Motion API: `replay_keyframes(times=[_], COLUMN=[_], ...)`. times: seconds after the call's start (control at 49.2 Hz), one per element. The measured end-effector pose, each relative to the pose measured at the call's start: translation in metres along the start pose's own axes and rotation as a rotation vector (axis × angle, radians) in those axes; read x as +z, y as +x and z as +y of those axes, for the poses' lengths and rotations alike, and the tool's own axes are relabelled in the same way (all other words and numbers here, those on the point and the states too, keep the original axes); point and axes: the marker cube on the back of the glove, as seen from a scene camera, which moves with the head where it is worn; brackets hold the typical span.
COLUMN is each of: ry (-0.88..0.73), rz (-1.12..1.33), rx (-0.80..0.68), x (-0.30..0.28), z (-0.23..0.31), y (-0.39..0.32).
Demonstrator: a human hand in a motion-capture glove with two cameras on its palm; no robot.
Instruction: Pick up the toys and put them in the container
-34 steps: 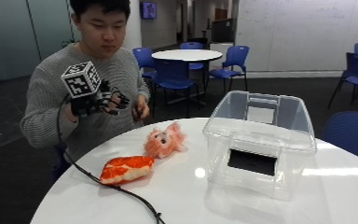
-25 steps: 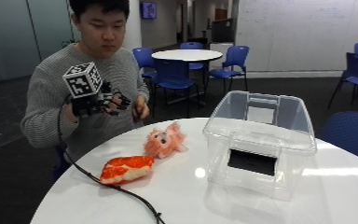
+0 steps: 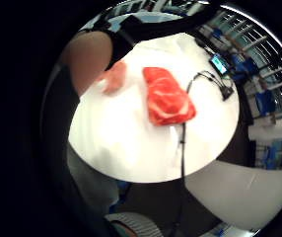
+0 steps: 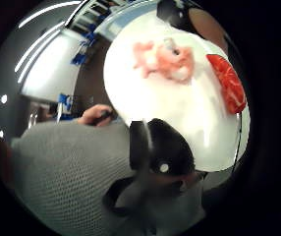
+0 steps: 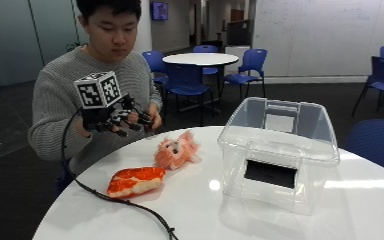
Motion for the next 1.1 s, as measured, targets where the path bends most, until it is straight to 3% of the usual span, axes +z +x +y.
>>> replay_keyframes(times=[0.285,0.447,0.712,1.098], ry=[-0.061,-0.094,-0.284,-0.205], rz=[-0.026,-0.014,0.008,0.081], rx=[0.164,0.179,0.209,0.217], x=[-0.002,0.016,0.105,0.127], z=[-0.077,-0.076,-0.066,-0.069], y=[0.077,0.083,0.087,0.091])
